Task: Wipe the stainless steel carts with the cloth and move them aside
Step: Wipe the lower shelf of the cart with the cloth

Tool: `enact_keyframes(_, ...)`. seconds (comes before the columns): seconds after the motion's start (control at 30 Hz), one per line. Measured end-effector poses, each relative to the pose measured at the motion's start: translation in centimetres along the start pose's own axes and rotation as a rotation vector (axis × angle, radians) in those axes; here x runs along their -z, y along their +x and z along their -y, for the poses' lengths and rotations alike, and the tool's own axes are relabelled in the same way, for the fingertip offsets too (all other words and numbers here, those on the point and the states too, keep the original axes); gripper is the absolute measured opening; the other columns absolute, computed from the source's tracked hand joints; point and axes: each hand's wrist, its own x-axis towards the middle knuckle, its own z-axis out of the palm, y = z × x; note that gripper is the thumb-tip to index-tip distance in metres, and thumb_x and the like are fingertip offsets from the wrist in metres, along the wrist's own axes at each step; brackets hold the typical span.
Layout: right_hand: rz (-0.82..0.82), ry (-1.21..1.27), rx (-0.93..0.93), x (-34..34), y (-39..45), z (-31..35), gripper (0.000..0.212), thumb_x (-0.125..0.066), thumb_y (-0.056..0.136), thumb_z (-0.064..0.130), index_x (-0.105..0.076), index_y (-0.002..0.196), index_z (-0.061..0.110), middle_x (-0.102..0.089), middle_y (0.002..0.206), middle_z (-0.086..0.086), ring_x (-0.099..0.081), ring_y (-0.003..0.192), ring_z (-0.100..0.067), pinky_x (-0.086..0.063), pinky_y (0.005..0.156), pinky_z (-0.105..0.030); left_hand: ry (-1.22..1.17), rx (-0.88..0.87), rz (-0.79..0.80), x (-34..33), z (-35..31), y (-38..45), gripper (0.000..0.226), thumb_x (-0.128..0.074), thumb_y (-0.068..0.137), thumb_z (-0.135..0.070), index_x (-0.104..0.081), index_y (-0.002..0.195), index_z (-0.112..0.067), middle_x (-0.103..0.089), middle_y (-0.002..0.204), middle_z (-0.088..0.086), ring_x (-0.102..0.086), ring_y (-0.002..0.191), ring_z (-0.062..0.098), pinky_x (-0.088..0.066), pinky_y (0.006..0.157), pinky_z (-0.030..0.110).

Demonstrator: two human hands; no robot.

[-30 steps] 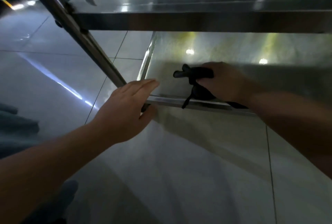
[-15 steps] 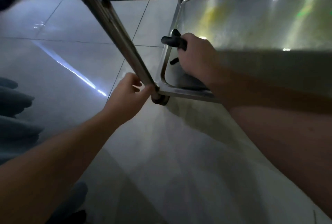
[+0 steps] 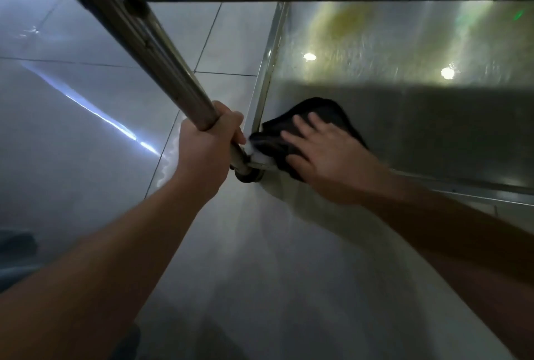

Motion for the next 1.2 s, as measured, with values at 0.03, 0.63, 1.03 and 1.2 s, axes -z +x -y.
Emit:
enact_keyframes(0.03, -0.019, -0.037, -0.053, 0.3, -0.4, -1.6, 0.069, -0.013, 0.101, 0.059, -0.025, 0.164, 0.034, -0.011, 0.175, 0.001, -0.006, 0.161, -0.023, -0.009, 0.128, -0.042, -0.012, 0.005, -0.007, -0.1, 0.1, 0.1, 0.023, -0.066, 0.077, -0.020, -0.056, 0.058, -0.027, -0.056, 0.058, 0.004, -0.056, 0.064, 0.027, -0.051, 0.064, 0.039)
enact_keyframes(0.63, -0.074, 0.007, 0.050, 0.2, 7.8, 2.2, 0.061, -0.029, 0.107, 0.053, -0.022, 0.165, 0.034, -0.014, 0.174, 0.006, -0.011, 0.160, -0.018, -0.010, 0.128, -0.042, -0.127, -0.076, -0.058, -0.8, -0.3, -0.4, 0.013, -0.052, 0.074, -0.001, -0.044, 0.064, -0.006, -0.045, 0.052, 0.003, -0.043, 0.049, 0.019, -0.039, 0.049, 0.025)
enact_keyframes(1.03, -0.058, 0.073, -0.308, 3.7, 19.4, 0.9, 0.058, -0.020, 0.106, 0.052, -0.019, 0.163, 0.042, 0.000, 0.176, -0.004, 0.003, 0.161, -0.030, 0.000, 0.126, -0.053, -0.128, -0.061, -0.028, -0.7, -0.3, -0.4, 0.013, -0.054, 0.070, -0.005, -0.046, 0.062, -0.010, -0.044, 0.052, 0.002, -0.043, 0.050, 0.017, -0.039, 0.050, 0.027)
enact_keyframes(1.2, -0.100, 0.051, -0.120, -0.1, 11.3, 4.6, 0.059, -0.017, 0.105, 0.053, -0.023, 0.163, 0.040, -0.002, 0.175, -0.002, -0.001, 0.161, -0.026, -0.002, 0.127, -0.049, -0.135, -0.073, -0.010, -0.5, -0.3, -0.3, 0.014, -0.055, 0.074, -0.003, -0.047, 0.064, -0.010, -0.044, 0.052, 0.001, -0.042, 0.049, 0.016, -0.036, 0.049, 0.027)
